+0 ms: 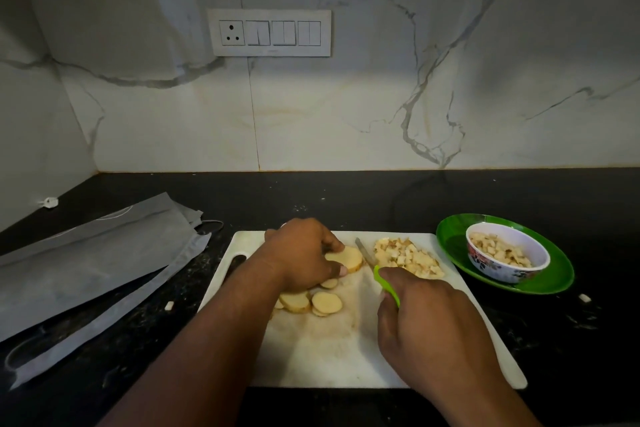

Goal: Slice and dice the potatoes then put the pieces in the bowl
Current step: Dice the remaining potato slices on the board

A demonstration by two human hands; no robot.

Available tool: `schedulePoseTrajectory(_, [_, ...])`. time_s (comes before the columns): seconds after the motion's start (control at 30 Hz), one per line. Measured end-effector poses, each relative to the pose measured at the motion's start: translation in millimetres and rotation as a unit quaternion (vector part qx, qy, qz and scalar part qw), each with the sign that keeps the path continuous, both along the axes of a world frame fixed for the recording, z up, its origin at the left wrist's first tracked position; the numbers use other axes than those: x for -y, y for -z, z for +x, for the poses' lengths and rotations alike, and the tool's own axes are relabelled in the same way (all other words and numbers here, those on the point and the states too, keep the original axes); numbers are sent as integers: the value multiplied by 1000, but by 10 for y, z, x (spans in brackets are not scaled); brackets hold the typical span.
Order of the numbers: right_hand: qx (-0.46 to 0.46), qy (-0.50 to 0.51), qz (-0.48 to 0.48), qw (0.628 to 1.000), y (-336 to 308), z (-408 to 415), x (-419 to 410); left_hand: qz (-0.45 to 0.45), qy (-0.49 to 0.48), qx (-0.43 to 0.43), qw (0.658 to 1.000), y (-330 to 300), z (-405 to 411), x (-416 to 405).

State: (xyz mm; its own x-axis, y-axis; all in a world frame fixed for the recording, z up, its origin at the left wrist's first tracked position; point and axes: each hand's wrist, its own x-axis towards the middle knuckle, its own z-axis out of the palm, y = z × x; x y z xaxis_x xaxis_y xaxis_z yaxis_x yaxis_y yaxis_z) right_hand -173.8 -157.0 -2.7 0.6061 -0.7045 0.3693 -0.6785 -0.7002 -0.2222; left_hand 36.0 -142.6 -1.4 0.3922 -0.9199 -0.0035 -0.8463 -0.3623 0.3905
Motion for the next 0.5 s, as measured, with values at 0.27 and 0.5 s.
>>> schedulePoseTrajectory(0.27, [-25,-4,-4,1000,-81,63,38,-6,-15,-31,999,59,9,73])
schedulePoseTrajectory(0.5, [-76,-22,14,997,-223,-171,-193,-6,-48,-26,999,59,-85,89])
